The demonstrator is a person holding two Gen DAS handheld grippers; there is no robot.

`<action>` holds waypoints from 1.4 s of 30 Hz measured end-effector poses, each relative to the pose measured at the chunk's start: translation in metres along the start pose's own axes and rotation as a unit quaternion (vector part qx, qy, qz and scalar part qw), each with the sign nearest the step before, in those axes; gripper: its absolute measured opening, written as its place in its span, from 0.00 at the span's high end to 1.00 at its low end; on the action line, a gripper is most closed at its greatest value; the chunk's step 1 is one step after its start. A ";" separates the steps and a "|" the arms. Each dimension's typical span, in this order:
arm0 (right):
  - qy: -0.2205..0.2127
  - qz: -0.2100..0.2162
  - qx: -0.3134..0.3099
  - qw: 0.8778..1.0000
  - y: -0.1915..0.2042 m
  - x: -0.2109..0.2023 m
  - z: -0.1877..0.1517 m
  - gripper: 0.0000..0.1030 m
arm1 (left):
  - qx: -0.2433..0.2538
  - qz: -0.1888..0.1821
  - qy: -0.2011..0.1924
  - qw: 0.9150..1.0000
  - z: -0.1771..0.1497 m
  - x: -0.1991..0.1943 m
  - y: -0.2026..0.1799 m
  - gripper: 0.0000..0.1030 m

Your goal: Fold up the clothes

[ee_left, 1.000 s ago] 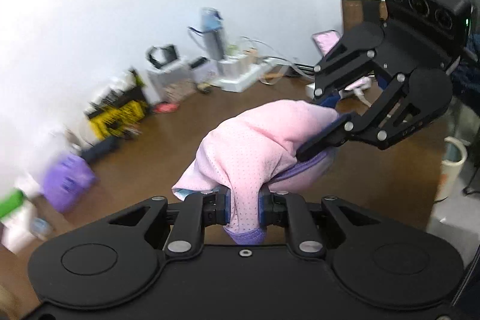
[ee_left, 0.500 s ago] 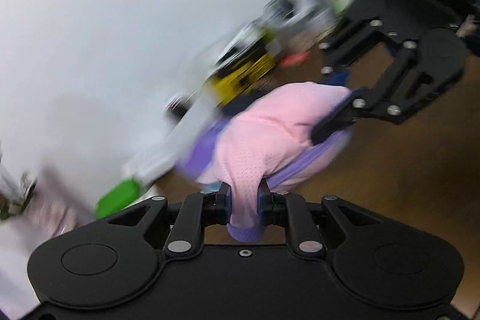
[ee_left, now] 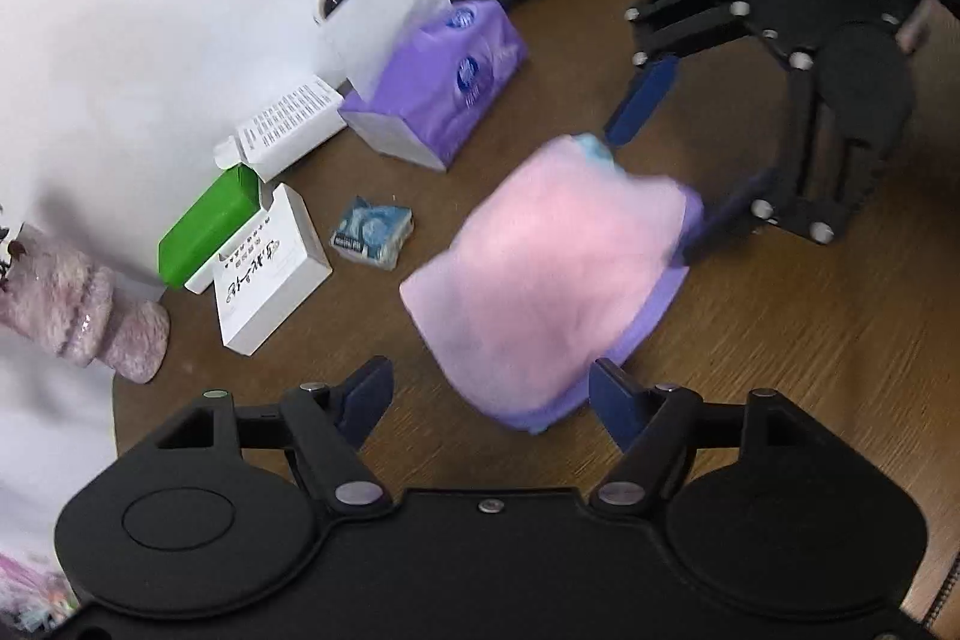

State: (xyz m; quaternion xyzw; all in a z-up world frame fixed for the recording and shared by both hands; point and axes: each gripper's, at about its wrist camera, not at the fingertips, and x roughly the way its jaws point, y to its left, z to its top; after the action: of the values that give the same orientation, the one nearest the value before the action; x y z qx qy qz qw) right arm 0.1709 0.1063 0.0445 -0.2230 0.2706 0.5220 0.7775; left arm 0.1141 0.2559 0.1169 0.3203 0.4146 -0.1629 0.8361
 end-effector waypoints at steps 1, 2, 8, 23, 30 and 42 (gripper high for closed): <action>0.000 -0.007 -0.004 1.000 0.001 -0.006 0.002 0.21 | 0.000 0.004 -0.006 1.000 0.006 -0.006 -0.005 0.31; -0.002 -0.015 -0.007 1.000 0.001 -0.013 0.004 0.20 | 0.000 0.007 -0.013 1.000 0.012 -0.012 -0.009 0.31; -0.027 -0.049 0.006 0.998 0.011 -0.083 -0.009 0.18 | 0.014 0.001 -0.036 0.999 0.032 -0.021 -0.055 0.28; -0.006 -0.146 0.057 0.988 0.057 -0.269 -0.151 0.14 | -0.057 -0.045 -0.144 0.987 0.064 -0.050 -0.247 0.14; 0.048 -0.231 0.140 0.962 0.112 -0.304 -0.215 0.11 | -0.184 -0.030 -0.150 0.971 0.042 -0.059 -0.309 0.11; 0.059 -0.339 0.334 0.878 0.212 -0.290 -0.261 0.08 | -0.334 -0.001 -0.146 0.931 -0.045 -0.093 -0.370 0.01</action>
State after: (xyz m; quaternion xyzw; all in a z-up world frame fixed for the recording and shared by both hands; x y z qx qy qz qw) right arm -0.1653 -0.1828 0.0237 -0.0580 0.3820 0.0914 0.9178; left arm -0.1678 0.0125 0.0225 -0.0053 0.3192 -0.0606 0.9457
